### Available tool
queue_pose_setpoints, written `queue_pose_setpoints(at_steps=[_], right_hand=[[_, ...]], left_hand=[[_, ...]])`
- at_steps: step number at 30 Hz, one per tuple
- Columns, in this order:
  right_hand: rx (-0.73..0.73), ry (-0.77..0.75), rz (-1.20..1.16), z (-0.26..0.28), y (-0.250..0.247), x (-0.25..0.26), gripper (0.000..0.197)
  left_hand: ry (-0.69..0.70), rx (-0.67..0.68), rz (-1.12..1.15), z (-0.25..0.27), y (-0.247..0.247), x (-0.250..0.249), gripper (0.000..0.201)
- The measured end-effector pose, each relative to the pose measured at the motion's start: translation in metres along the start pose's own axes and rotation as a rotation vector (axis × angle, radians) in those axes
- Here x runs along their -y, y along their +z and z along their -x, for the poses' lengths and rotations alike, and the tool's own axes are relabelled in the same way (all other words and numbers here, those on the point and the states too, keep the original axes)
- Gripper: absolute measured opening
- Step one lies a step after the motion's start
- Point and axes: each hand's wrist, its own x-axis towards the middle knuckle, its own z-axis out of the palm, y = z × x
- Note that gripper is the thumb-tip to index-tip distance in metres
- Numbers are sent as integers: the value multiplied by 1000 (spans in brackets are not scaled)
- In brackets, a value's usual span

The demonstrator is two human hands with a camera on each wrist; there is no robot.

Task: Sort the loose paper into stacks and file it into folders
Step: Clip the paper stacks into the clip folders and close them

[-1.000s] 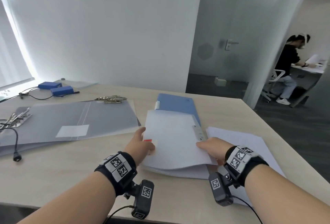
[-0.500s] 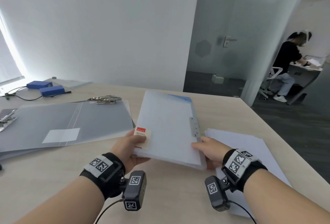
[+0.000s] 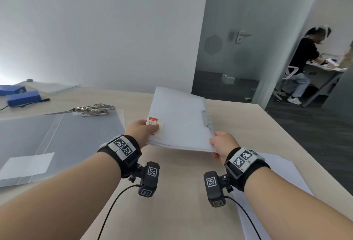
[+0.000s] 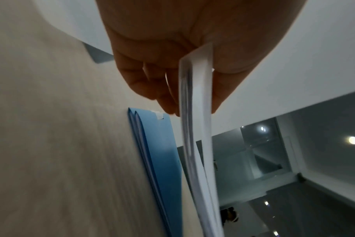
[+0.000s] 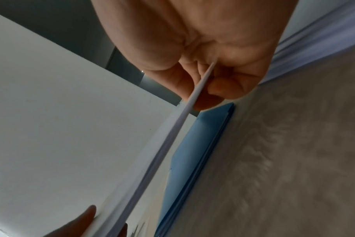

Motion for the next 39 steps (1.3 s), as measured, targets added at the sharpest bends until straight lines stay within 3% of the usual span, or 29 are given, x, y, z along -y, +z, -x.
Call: queue_pose_setpoints(at_steps=[3,5,10,13,16,18,21,24,27,33,39], right_hand=[[-42,-33,141,-36,5,8,26],[-29,-37,217,-54,8,14,25],[39,-43,391,-76,11,10,39],[35,1,423,-64,10,12,36],[69,-70,525,-53,-2,14,34],[78,-91,429,-44,-11,14,33],[38,-91,9,-16,-33,19,22],[20,-94,-278,25,-66,28,17],[-6,-126,-246,57,-110,23,15],[-98,133,67,101,-201,-44,22],[-115,325,195,144,-246,-92,38]], left_hand=[[60,-26,-174,-27,9,1,9],[63,-41,-266,-44,15,5,12],[24,-63,-414,-72,24,16,25],[0,-66,-460,-73,27,20,35],[12,-77,-476,-59,30,12,55],[58,-105,-472,-43,32,4,62],[165,-101,-435,-7,41,-9,51],[236,23,-332,39,63,-17,33],[204,208,-348,86,91,-11,22],[145,539,-779,144,146,12,51],[161,592,-1125,153,180,15,60]])
